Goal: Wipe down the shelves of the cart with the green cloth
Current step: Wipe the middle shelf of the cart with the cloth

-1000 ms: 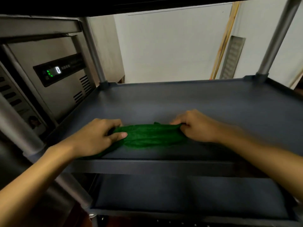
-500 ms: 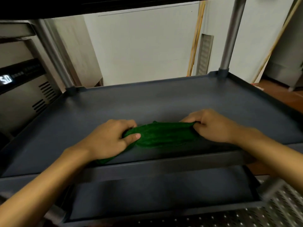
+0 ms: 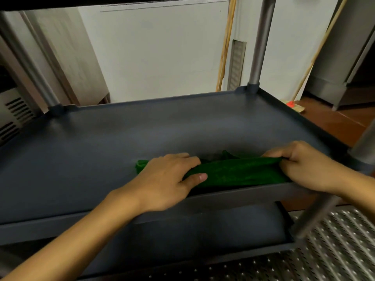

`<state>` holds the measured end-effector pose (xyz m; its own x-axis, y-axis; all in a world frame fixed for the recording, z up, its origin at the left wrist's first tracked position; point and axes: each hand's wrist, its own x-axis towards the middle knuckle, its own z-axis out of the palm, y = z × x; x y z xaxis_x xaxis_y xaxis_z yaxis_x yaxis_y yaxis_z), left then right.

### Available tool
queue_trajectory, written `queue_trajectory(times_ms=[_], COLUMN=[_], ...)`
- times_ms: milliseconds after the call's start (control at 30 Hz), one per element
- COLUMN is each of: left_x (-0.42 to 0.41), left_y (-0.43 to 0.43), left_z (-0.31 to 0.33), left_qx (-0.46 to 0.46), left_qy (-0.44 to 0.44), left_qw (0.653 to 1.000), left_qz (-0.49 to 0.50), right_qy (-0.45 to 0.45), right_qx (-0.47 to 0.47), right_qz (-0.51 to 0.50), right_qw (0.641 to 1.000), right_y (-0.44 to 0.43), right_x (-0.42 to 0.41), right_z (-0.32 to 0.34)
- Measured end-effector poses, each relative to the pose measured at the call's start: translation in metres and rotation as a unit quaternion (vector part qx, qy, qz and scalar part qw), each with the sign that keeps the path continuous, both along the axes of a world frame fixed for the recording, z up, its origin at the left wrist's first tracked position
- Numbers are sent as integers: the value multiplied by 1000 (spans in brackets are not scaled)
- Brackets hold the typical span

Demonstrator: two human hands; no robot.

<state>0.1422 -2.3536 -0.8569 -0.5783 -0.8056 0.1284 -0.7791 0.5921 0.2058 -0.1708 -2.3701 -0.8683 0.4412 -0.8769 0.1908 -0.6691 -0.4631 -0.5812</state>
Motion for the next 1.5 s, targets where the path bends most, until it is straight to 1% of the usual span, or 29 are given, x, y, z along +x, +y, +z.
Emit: queue_trajectory(times_ms=[167, 267, 367, 567, 700, 833, 967, 1133, 1233, 1300, 1367, 1433, 1500], left_x=[6, 16, 23, 48, 74, 104, 121, 141, 148, 149, 150, 151, 147], left_y=[17, 24, 25, 28, 31, 45, 62, 81, 94, 106, 120, 141, 166], left_z=[-2, -4, -3, -4, -3, 9, 37, 83, 108, 131, 158, 184, 207], left_qx=[-8, 0, 0, 16, 31, 12, -8, 32, 48, 68, 90, 118, 151], left_qy=[-1, 10, 5, 19, 46, 73, 48, 59, 79, 114, 153, 210, 290], left_qw=[1000, 1000, 1000, 1000, 998, 995, 990, 976, 961, 947, 928, 896, 843], left_qz=[-18, -9, 0, 8, 20, 67, 131, 207, 261, 294, 328, 372, 427], right_qy=[-2, -15, -14, -19, -33, -55, -72, -81, -67, -51, -53, -64, -92], right_qx=[3, -9, -18, -7, -3, -3, 33, 99, 120, 127, 156, 186, 205], right_qz=[23, 41, 42, 47, 38, 4, -19, -34, -43, -52, -69, -98, -126], right_qw=[1000, 999, 999, 999, 999, 998, 997, 991, 990, 989, 984, 976, 966], right_y=[0, -2, -4, -3, -1, 3, 12, 35, 45, 50, 56, 67, 86], right_x=[0, 8, 15, 42, 71, 103, 131, 162, 175, 186, 196, 208, 222], right_z=[1, 1, -1, 2, 6, 20, 46, 96, 132, 160, 190, 218, 243])
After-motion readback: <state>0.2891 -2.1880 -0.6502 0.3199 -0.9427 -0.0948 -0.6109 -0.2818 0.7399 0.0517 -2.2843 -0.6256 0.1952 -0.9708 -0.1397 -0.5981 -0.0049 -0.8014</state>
